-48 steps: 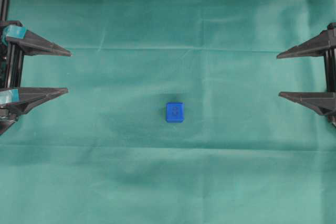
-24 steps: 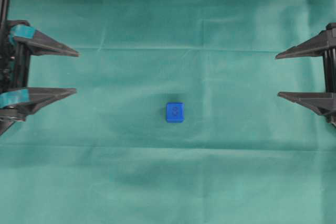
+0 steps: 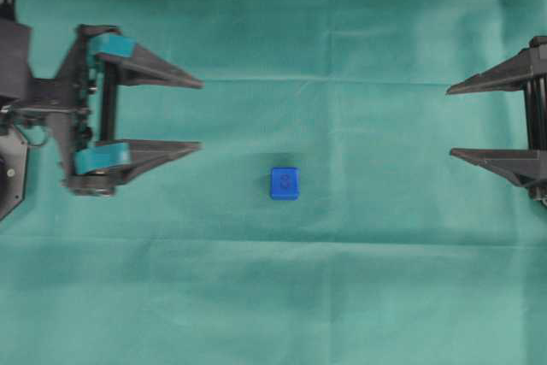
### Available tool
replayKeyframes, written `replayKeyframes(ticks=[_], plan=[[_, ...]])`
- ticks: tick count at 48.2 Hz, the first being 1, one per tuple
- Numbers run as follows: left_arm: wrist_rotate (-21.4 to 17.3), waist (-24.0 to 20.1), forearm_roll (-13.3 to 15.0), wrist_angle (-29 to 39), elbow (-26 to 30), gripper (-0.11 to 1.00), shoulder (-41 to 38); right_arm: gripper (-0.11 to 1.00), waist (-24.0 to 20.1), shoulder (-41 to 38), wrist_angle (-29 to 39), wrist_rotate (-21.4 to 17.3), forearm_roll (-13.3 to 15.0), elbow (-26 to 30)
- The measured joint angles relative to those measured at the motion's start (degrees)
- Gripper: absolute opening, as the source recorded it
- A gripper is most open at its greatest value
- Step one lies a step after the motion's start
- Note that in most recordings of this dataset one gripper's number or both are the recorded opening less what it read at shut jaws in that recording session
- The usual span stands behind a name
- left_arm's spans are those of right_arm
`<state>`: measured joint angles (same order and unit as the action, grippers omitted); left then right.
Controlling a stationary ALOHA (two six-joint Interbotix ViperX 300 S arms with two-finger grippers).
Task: Handover the blue block to the right arm after grasping it with the left arm, then place it in the designated position.
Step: 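Move the open left gripper toward the blue cube, then lower the left gripper around the blue cube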
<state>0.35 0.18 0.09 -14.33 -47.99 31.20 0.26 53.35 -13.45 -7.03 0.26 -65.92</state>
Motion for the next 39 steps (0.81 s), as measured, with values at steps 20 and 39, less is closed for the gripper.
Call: replayKeyframes(ticks=[20,39], plan=[[0.00,0.00,0.00,-0.26,8.61,1.00,-10.63,0.93,0.00,-0.62,-0.26,0.09,0.00,0.09],[1.76,0.00,0.00,11.69,12.74,1.00,-11.60,0.93,0.09,-0.62,-0.35,0.09,0.00,0.09]])
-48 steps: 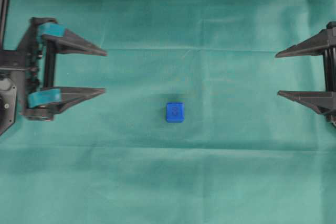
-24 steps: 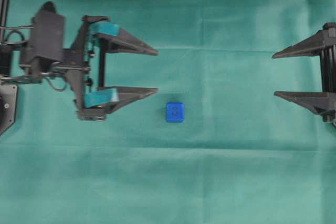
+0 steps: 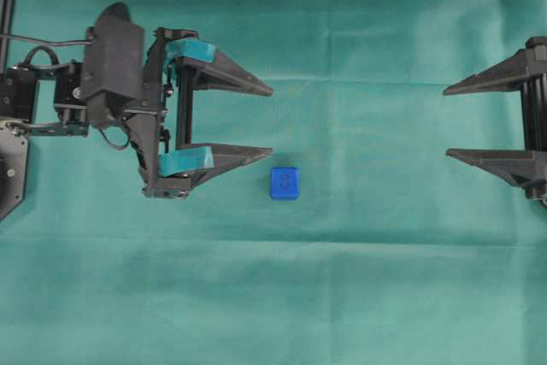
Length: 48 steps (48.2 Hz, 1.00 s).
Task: Handover the blue block to the right arm after grasping it with the left arm, then place it in the designated position.
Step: 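Lower the left gripper around the blue cube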
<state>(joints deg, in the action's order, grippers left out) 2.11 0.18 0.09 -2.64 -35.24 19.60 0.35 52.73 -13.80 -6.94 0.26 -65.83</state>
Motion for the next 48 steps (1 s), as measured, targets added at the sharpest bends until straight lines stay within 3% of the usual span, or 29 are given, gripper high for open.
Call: replayKeyframes(ticks=[14,25,48], plan=[[0.00,0.70,0.00,20.74,10.37,1.00,-4.83,0.93,0.00,0.00,0.00,0.00,0.00,0.09],[-0.09,0.70,0.00,32.87,17.05,1.00,-9.23,0.93,0.00,-0.09,0.00,0.00,0.00,0.09],[-0.09,0.70,-0.09,34.54,18.37,1.00,-9.93,0.93,0.00,-0.26,0.53,0.00,0.00,0.18]])
